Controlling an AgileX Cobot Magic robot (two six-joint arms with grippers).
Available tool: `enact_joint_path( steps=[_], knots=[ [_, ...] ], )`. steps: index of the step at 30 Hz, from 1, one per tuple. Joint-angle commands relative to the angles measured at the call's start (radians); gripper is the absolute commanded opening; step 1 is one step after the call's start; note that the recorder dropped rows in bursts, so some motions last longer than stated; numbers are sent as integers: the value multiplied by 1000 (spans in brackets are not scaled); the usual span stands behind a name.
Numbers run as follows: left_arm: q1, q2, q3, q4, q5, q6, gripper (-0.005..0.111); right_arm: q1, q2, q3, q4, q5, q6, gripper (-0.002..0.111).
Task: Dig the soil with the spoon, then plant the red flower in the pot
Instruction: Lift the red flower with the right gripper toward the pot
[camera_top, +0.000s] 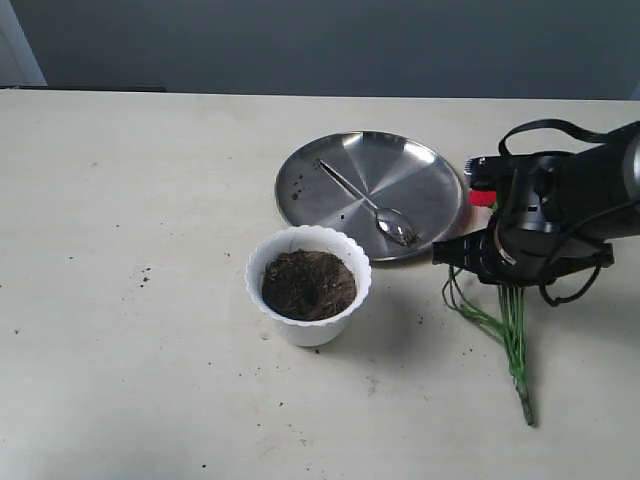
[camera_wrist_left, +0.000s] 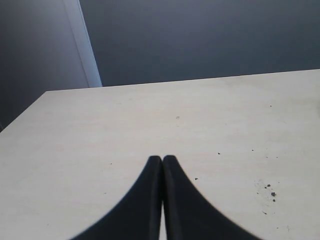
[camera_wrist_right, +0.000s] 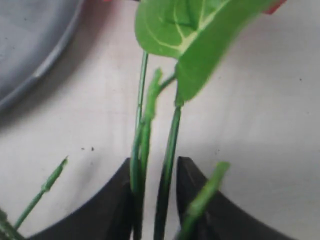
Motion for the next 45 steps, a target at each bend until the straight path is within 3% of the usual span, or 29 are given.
enact_joint_path(
  steps=[1, 7, 9, 11, 19, 25, 30, 34, 37, 45],
  knots=[
    [-6, -5, -4, -6, -4, -4, 0, -5, 29, -2, -37, -24, -21, 40],
    [-6, -5, -4, -6, -4, -4, 0, -5, 64, -29, -144, -64, 17, 37],
    [-6, -5, -4, -6, -4, -4, 0, -5, 72, -36, -156, -62, 17, 22],
    [-6, -5, -4, -6, -4, -4, 0, -5, 73, -38, -156, -48, 17, -1],
    [-6, -5, -4, -6, -4, -4, 0, -5, 8, -38, -157, 77, 17, 0],
    [-6, -5, -4, -6, -4, -4, 0, -3, -190, -38, -247, -56, 80, 0],
    [-6, -5, -4, -6, -4, -4, 0, -3, -323, -38, -583, -244, 316, 0],
    [-6, -5, -4, -6, -4, -4, 0, -3, -346, -38, -877, -265, 619, 0],
    [-6, -5, -4, -6, -4, -4, 0, -3, -346, -38, -877, -218, 741, 0],
    [-6, -5, -4, -6, -4, -4, 0, -3, -346, -42, -877, -210, 729, -1]
  ],
)
